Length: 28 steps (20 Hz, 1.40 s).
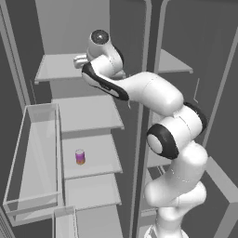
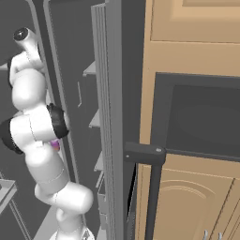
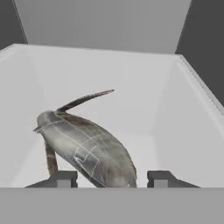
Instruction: Pick up the frozen fish from the freezer, place it on any shelf in the fridge, and close the fridge and freezer doors when done.
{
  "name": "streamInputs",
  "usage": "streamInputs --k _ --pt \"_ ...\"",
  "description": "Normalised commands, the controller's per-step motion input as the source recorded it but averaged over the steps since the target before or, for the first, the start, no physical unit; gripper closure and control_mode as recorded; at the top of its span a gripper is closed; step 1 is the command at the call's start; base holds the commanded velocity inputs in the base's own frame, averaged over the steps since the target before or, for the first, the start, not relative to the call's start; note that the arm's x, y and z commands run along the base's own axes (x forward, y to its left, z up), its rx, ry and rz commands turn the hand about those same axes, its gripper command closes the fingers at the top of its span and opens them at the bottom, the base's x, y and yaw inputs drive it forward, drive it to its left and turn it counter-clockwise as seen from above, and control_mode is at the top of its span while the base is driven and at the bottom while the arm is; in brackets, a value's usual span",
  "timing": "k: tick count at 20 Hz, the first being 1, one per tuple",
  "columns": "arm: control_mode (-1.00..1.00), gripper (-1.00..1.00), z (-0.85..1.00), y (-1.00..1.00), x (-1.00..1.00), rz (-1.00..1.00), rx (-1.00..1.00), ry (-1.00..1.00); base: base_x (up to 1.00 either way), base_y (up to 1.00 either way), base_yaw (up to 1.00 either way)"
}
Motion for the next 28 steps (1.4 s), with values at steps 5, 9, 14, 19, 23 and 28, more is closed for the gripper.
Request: streamInputs --k 5,9,14,19,23,28 --pt "-1.0 -1.0 0.0 -0.01 -0.82 0.0 0.0 -0.04 0.0 0.0 0.0" --pt "-1.0 -1.0 0.0 -0.02 -1.0 0.0 0.01 -0.16 0.0 0.0 0.0" --pt "-1.0 -1.0 -0.15 -0.06 -1.0 0.0 0.02 -0.09 0.0 0.0 0.0" --pt "-1.0 -1.0 -0.35 0.0 -1.0 0.0 0.0 0.02 0.0 0.0 0.0" --pt "-1.0 -1.0 -0.32 -0.06 -1.0 0.0 0.0 0.16 0.0 0.0 0.0" --pt "-1.0 -1.0 -0.17 -0.74 -1.0 0.0 0.01 0.31 0.0 0.0 0.0"
